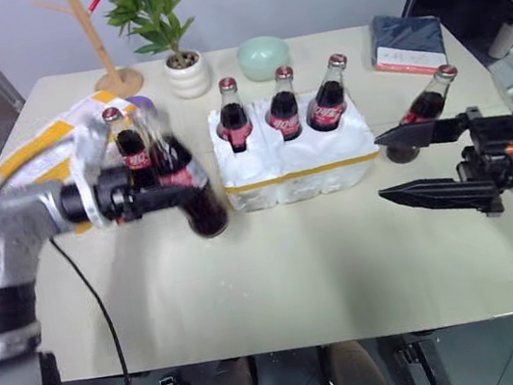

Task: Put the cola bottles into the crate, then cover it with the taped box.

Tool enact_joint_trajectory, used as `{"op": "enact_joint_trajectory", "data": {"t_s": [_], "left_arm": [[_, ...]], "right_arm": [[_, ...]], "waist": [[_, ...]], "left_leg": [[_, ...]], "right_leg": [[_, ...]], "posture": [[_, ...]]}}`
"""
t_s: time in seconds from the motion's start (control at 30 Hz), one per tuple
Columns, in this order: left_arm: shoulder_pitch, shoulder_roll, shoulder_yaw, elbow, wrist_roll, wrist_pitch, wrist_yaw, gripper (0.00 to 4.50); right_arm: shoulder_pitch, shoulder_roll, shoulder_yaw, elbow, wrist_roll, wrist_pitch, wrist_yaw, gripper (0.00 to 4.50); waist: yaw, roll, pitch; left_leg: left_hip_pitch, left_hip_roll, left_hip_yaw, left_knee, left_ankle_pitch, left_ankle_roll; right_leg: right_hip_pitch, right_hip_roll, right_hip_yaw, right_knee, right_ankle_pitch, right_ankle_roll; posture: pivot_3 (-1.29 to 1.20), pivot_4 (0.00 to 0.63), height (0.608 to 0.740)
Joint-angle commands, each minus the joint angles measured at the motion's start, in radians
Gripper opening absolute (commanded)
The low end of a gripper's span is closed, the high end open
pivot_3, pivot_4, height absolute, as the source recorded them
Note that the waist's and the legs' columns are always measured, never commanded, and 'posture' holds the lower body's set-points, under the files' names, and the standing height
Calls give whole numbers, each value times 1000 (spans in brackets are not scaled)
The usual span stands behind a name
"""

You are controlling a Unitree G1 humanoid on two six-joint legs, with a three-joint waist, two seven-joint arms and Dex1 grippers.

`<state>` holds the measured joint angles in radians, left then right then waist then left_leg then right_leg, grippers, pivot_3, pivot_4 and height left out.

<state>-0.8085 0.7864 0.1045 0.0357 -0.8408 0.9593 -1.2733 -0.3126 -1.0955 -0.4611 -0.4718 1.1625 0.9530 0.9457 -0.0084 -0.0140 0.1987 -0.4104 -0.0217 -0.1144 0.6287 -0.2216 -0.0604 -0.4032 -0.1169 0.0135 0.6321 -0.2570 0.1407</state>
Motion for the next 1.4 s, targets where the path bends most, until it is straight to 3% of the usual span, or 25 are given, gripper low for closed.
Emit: {"op": "enact_joint_trajectory", "data": {"t_s": [0.03,0.2,0.3,0.5,0.67,0.77,0.8,0.93,1.17,1.27,1.4], "left_arm": [[-147,-96,-3,70,-7,-33,32,2760],[-323,-342,-110,325,225,-299,171,2760],[-376,-435,-180,477,368,-466,211,2760],[-383,-531,-260,606,514,-647,179,2760],[-317,-550,-331,630,628,-722,170,2760],[-268,-549,-348,600,677,-749,200,4118],[-256,-548,-344,585,681,-738,213,4467],[-170,-512,-300,426,658,-678,256,4467],[57,-345,-37,-189,408,-348,373,4467],[212,-262,149,-415,337,-175,512,4467],[361,-258,267,-512,399,-86,736,4467]], "right_arm": [[9,12,-42,-22,20,-12,-31,4500],[48,37,-85,-48,46,-10,-82,4500],[78,45,-118,-65,63,-9,-109,4500],[144,59,-165,-87,93,-10,-152,4500],[162,84,-133,-80,59,-40,-181,4500],[146,103,-77,-71,8,-68,-195,4500],[139,108,-63,-68,0,-74,-198,4500],[97,123,-14,-48,-15,-91,-193,4500],[80,118,11,-17,-29,-96,-154,4500],[89,119,13,-1,-44,-103,-130,4500],[91,109,12,5,-62,-113,-98,4500]], "waist": [[0,0,0],[-1,0,0],[-7,0,0],[-6,-1,1],[-3,-1,1],[-5,0,1],[-4,0,1],[-8,0,0],[-6,0,0],[-5,1,0],[-1,0,0]], "left_leg": [[0,0,0,0,0,0],[1,-1,0,1,0,0],[0,-1,1,1,0,0],[-1,-1,1,-1,-1,2],[-2,-1,1,1,-1,2],[-1,-1,1,2,-1,1],[-1,-1,1,2,-1,1],[0,-1,1,1,-1,1],[0,0,1,0,-1,1],[1,0,1,1,-1,1],[2,0,1,1,-1,1]], "right_leg": [[0,0,0,0,0,0],[1,0,0,0,1,1],[0,0,1,-1,1,2],[-3,0,1,0,1,1],[-3,0,1,0,2,2],[-2,0,2,0,2,2],[-2,0,2,0,2,2],[-1,0,3,0,2,2],[-3,0,3,2,2,2],[-1,0,3,0,2,2],[1,0,3,1,2,2]], "posture": [[0,150,739],[0,150,739],[0,150,739],[0,150,739],[0,150,739],[0,150,739],[0,150,739],[0,150,739],[0,150,739],[0,150,739],[0,150,739]]}}
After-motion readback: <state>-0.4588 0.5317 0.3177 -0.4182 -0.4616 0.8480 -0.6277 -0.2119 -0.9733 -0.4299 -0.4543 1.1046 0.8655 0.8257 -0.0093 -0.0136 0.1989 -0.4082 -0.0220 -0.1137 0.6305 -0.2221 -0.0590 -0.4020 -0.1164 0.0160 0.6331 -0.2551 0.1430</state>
